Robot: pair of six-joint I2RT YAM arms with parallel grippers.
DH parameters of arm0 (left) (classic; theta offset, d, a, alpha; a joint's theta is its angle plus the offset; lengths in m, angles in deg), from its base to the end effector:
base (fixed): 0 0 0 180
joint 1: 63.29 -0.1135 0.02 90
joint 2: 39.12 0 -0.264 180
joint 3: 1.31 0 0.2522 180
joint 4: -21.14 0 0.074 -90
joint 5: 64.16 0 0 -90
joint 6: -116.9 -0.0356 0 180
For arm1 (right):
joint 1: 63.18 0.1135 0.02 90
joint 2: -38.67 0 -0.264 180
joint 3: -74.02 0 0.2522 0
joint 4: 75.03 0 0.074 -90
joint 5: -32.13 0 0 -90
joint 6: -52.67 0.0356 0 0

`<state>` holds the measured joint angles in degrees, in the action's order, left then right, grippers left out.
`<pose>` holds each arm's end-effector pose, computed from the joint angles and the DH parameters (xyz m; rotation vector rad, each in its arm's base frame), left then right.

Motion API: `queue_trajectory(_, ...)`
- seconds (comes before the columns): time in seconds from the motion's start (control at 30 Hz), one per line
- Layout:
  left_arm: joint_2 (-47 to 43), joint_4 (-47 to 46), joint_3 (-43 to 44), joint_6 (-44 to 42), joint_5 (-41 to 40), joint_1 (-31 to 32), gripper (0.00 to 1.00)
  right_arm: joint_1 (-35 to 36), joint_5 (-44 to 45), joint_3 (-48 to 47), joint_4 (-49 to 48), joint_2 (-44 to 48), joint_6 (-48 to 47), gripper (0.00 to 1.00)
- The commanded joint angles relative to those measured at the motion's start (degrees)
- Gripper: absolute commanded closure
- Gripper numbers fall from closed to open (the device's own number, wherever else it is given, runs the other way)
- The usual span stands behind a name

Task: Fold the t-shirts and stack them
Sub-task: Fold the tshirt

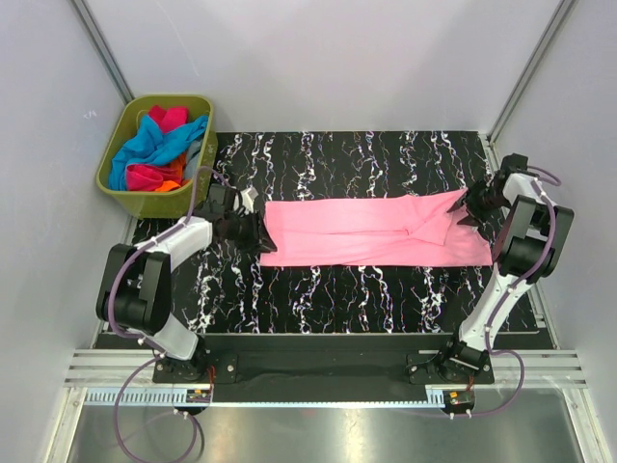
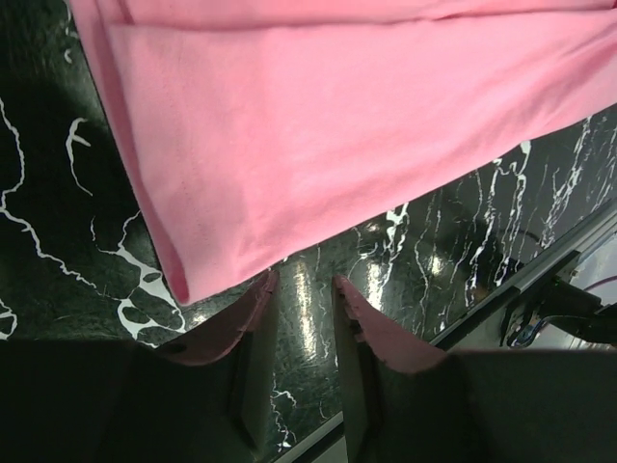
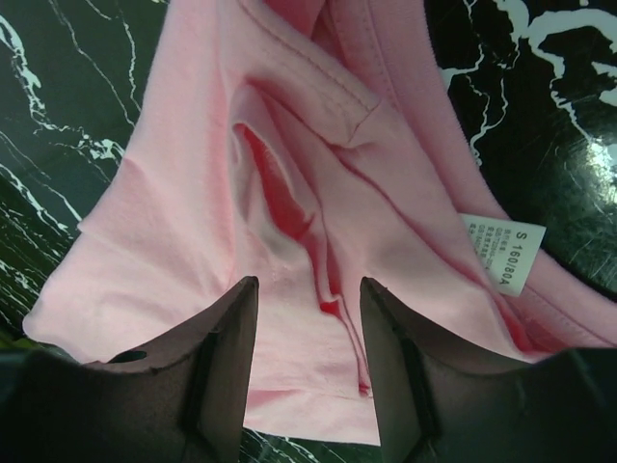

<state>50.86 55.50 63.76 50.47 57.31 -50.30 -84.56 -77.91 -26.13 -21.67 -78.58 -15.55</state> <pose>0.2901 -0.0860 0.1816 -0.0401 2.6591 -0.9379 0.3936 -0.1410 0.1728 0.9380 2.5999 0.4898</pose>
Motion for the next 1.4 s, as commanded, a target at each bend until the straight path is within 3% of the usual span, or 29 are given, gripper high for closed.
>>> queue_trajectory(0.0,-1.21,0.32,3.88,-0.55,0.09,-0.16,0.67,-0.15,1.92,-2.29,0.48,-1.31,-1.21,0.46)
queue_trajectory(0.3,5.72,-0.56,6.35,-1.69,0.88,-0.16,0.67,-0.15,1.84,-4.66,0.92,-2.63,-0.16,0.5)
queue_trajectory(0.5,10.04,-1.26,6.17,-2.57,0.53,-0.25,0.67,-0.15,1.14,-6.6,0.92,-4.74,2.12,0.58)
queue_trajectory(0.87,11.45,-1.26,6.09,-2.83,1.23,-0.51,0.67,0.21,1.31,-8.62,0.92,-5.18,3.88,0.76)
queue_trajectory(1.1,10.84,-1.09,5.03,-3.09,0.62,-0.51,0.67,0.21,0.7,-8.09,0.84,-5.27,4.15,0.82)
queue_trajectory(1.2,10.49,-0.65,4.77,-3.27,0.27,-0.6,0.67,0.21,1.31,-8.27,1.01,-4.66,3.97,0.82)
queue_trajectory(1.3,9.61,-0.3,4.5,-3.36,-0.08,-0.6,0.67,0.12,4.81,-9.14,3.71,-3.17,3.71,0.74)
queue_trajectory(1.37,9.17,0.23,4.94,-3.53,-0.35,-0.6,0.66,0.12,11.31,-11.6,7.32,-2.28,3.18,0.71)
